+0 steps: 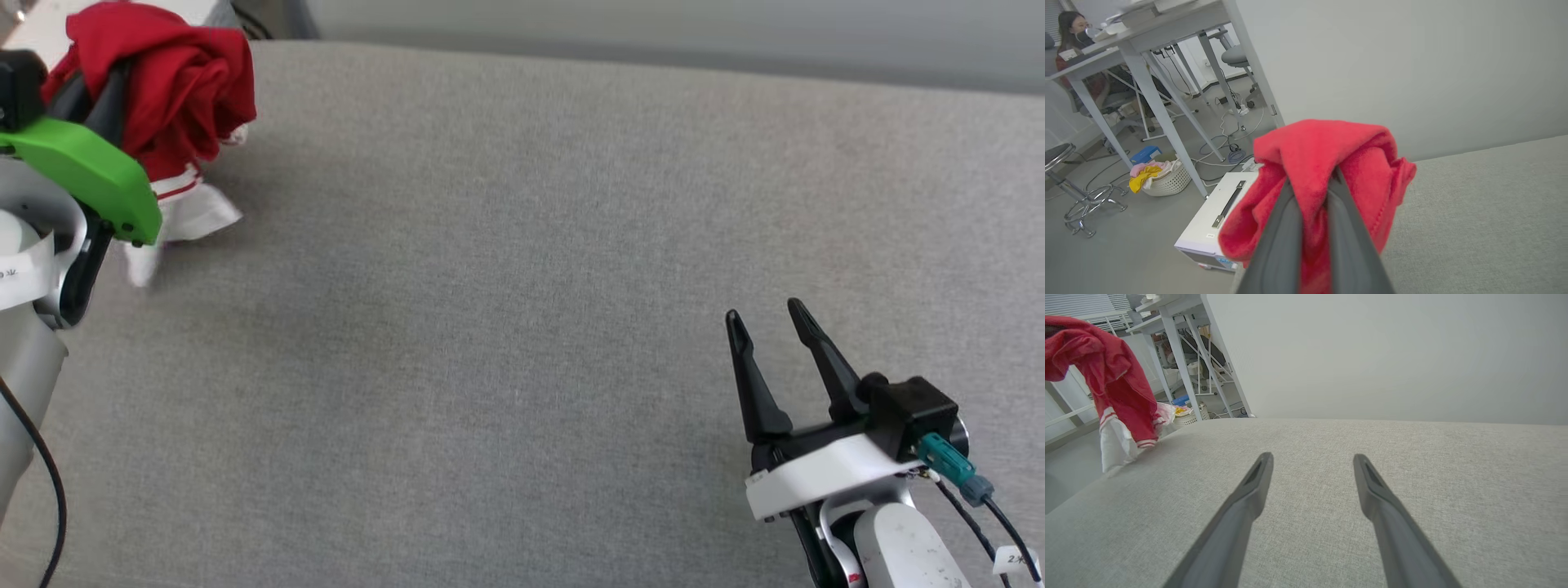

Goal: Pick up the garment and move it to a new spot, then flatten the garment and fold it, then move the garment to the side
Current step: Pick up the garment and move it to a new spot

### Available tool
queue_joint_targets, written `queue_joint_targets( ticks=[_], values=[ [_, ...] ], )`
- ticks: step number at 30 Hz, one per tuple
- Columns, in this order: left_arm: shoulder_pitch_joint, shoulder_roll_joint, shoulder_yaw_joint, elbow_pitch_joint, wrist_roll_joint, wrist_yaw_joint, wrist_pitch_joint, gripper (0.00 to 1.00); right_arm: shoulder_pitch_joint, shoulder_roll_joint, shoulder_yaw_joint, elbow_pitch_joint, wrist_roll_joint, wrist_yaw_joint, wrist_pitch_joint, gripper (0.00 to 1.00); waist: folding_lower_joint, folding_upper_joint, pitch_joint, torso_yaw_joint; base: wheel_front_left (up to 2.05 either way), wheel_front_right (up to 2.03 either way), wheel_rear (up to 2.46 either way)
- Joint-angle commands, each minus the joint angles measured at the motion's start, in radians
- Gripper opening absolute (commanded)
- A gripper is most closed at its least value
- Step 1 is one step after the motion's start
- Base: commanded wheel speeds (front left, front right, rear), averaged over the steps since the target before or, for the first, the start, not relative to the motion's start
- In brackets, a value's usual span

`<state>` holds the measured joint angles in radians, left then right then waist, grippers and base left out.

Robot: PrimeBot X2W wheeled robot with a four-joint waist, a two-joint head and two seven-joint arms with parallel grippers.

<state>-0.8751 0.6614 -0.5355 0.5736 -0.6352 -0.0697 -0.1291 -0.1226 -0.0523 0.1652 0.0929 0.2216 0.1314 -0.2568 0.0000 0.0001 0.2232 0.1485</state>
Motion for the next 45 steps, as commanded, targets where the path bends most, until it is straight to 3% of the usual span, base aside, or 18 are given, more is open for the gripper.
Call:
queue_joint_targets(
  ticks=[1, 6, 11, 17, 22, 29, 37, 41, 42, 43, 44, 45],
  values=[
    [-0.022, 0.013, -0.006, -0.035, 0.022, 0.014, 0.011, 0.0, 0.015, 0.001, -0.005, 0.0, 0.007, -0.001, -0.005, 1.0, 0.0, -0.0001, -0.101, -0.017, 0.0, 0.0, 0.0],
    [-0.016, 0.039, -0.029, -0.198, 0.047, 0.043, 0.075, 0.0, 0.039, 0.002, -0.023, -0.006, 0.036, -0.001, -0.005, 1.0, 0.0, -0.0001, -0.151, -0.058, 0.0, 0.0, 0.0],
    [-0.004, 0.025, -0.071, -0.33, 0.069, 0.055, 0.119, 0.0, 0.06, 0.002, -0.042, -0.009, 0.042, -0.001, -0.005, 1.0, 0.0, -0.0001, -0.181, -0.107, 0.0, 0.0, 0.0],
    [-0.01, -0.034, -0.12, -0.404, 0.091, 0.065, 0.135, 0.0, 0.07, 0.002, -0.069, -0.014, 0.037, -0.001, -0.005, 1.0, 0.0, -0.0001, -0.194, -0.174, 0.0, 0.0, 0.0],
    [-0.061, -0.09, -0.184, -0.395, 0.152, 0.034, 0.103, 0.0, 0.067, 0.002, -0.078, -0.021, 0.037, -0.001, -0.005, 1.0, 0.0, -0.0001, -0.187, -0.235, 0.0, 0.0, 0.0],
    [-0.039, -0.201, -0.355, -0.353, 0.195, -0.035, 0.074, 0.0, 0.073, 0.002, -0.086, -0.027, 0.041, -0.001, -0.005, 1.0, 0.0, -0.0001, -0.165, -0.289, 0.0, 0.0, 0.0],
    [0.126, -0.379, -0.622, -0.258, 0.203, -0.057, 0.051, 0.0, 0.069, 0.002, -0.103, -0.022, 0.035, -0.001, -0.005, 1.0, 0.0, -0.0001, -0.151, -0.304, 0.0, 0.0, 0.0],
    [0.193, -0.474, -0.693, -0.175, 0.175, -0.059, 0.031, 0.0, 0.063, 0.002, -0.11, -0.019, 0.034, -0.001, -0.005, 1.0, 0.0, -0.0001, -0.146, -0.301, 0.0, 0.0, 0.0],
    [0.205, -0.492, -0.702, -0.154, 0.168, -0.06, 0.029, 0.08, 0.062, 0.002, -0.109, -0.018, 0.034, -0.001, -0.005, 1.0, 0.0, -0.0001, -0.146, -0.299, 0.0, 0.0, 0.0],
    [0.216, -0.512, -0.712, -0.129, 0.164, -0.06, 0.027, 0.93, 0.061, 0.002, -0.107, -0.015, 0.035, -0.001, -0.005, 1.0, 0.0, -0.0001, -0.146, -0.297, 0.0, 0.0, 0.0],
    [0.223, -0.526, -0.718, -0.112, 0.162, -0.06, 0.025, 1.0, 0.061, 0.002, -0.106, -0.014, 0.035, -0.001, -0.005, 1.0, 0.0, -0.0001, -0.146, -0.295, 0.0, 0.0, 0.0],
    [0.23, -0.541, -0.725, -0.093, 0.157, -0.06, 0.02, 1.0, 0.06, 0.002, -0.105, -0.012, 0.036, -0.001, -0.005, 1.0, 0.0, -0.0001, -0.146, -0.291, 0.0, 0.0, 0.0]
  ],
)
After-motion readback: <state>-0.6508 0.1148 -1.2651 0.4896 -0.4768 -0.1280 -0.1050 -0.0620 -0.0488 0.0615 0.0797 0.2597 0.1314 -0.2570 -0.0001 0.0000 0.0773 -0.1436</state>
